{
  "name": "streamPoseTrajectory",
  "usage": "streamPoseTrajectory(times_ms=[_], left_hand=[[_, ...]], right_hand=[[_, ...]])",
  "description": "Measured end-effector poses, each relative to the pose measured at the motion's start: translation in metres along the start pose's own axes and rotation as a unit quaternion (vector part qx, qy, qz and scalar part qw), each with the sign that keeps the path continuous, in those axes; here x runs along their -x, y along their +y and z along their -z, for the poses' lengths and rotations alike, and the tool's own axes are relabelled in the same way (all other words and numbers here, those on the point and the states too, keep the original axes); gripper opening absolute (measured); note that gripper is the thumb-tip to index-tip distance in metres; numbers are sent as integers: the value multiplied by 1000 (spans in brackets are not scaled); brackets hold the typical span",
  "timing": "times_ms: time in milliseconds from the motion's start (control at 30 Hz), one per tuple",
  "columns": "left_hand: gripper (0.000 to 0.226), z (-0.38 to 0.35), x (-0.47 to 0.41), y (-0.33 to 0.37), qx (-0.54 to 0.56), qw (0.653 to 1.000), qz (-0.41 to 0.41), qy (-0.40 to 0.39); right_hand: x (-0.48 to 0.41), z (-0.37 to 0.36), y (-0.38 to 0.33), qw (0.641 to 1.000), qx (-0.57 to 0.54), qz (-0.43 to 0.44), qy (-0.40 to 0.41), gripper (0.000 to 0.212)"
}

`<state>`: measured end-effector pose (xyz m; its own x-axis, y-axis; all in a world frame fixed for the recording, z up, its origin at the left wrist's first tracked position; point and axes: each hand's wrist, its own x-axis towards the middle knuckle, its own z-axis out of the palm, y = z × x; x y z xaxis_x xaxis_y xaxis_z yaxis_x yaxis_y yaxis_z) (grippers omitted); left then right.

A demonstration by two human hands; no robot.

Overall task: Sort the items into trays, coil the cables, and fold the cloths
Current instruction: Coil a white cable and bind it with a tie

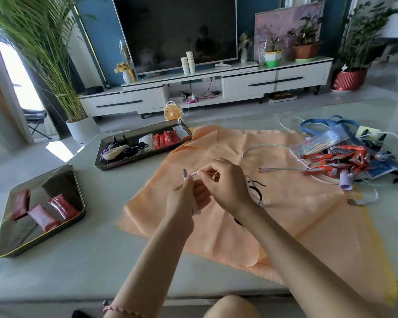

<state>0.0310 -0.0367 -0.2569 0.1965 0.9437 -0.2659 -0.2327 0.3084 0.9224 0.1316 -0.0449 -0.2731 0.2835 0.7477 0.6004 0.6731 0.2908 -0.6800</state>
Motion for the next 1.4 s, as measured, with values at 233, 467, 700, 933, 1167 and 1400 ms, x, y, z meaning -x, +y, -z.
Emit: streamPoseTrajectory(times_ms=[233, 467, 700, 933, 1167, 1400], left_hand=[[42, 0, -24, 23, 284, 957, 56, -32], [41, 19, -36, 40, 454, 890, 30, -26], [34, 50, -42, 42, 432, 901, 13, -19], [20, 71, -42, 42, 447, 894, -19, -1], [20, 78, -30, 46, 467, 883, 5, -52], [23, 86, -16, 65, 444, 886, -15, -134]], right_hand=[[15, -8, -7, 991, 1, 100, -85, 31], [22, 4, 29, 971, 193, 79, -114, 33], [6, 40, 57, 976, 139, -10, -170, 23], [6, 71, 90, 974, 139, -109, -142, 16], [-1, 84, 102, 974, 149, -152, -72, 30], [-5, 97, 105, 934, 229, -257, -98, 21]])
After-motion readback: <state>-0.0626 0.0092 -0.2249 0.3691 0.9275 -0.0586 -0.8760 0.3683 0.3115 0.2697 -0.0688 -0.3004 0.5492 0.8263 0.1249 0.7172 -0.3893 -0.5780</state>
